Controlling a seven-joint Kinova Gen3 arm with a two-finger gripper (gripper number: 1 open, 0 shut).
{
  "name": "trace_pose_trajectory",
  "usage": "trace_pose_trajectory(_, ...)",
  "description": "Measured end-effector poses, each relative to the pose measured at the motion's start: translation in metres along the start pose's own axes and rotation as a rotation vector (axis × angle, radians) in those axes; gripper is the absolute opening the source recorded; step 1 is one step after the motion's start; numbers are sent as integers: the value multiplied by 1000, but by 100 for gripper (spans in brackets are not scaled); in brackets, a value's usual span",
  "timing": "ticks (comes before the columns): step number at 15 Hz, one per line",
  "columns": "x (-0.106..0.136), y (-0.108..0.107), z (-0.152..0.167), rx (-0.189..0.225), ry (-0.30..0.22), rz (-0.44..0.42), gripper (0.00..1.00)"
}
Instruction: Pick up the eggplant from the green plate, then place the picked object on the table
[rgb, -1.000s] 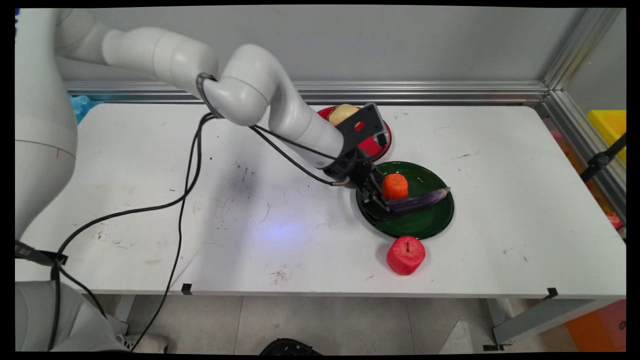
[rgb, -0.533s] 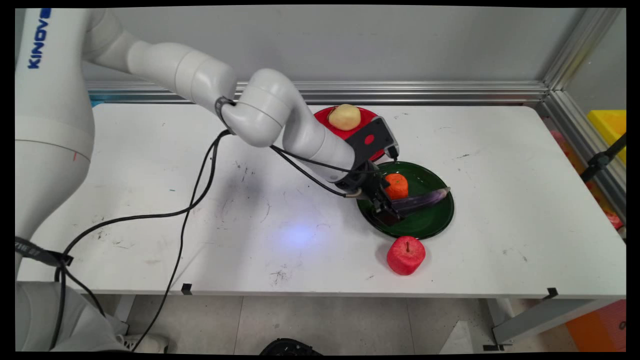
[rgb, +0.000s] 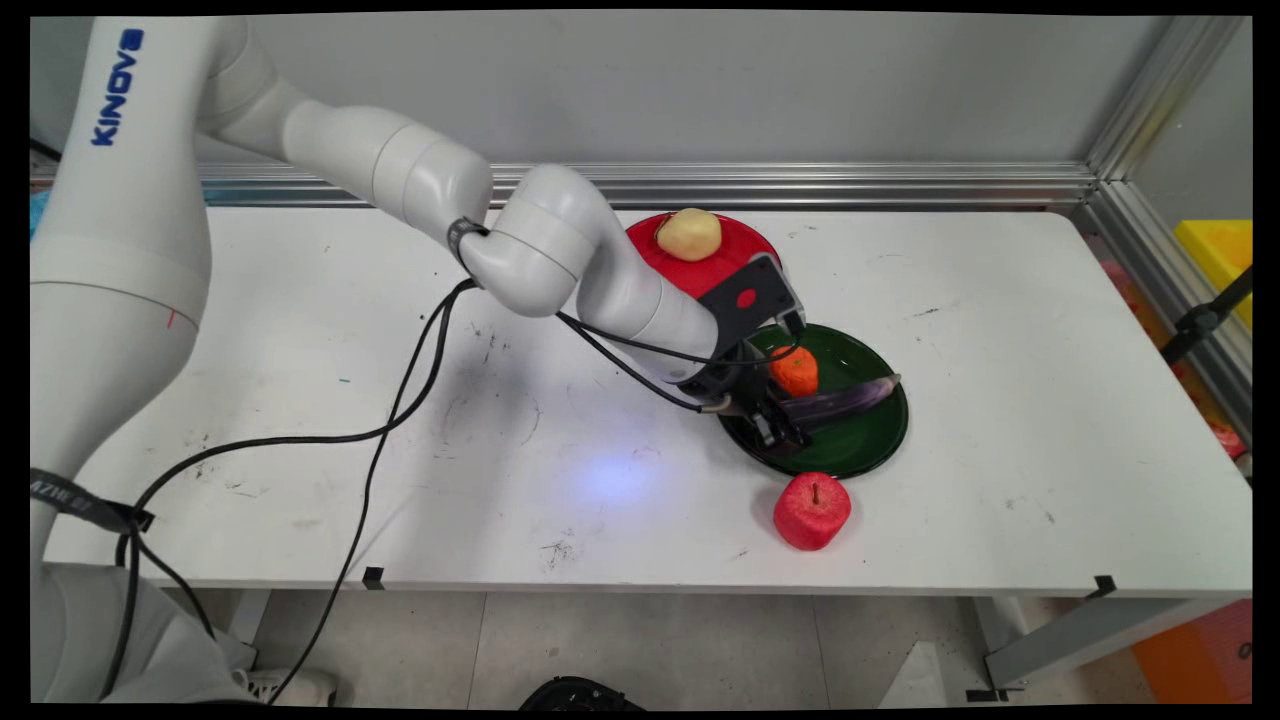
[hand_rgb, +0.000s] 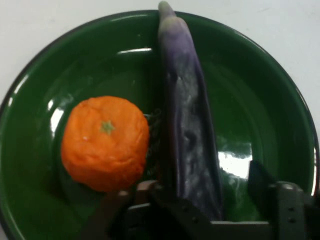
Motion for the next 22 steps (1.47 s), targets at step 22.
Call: trace_pose_trajectory(22, 20, -37, -72, -64, 10, 90, 0)
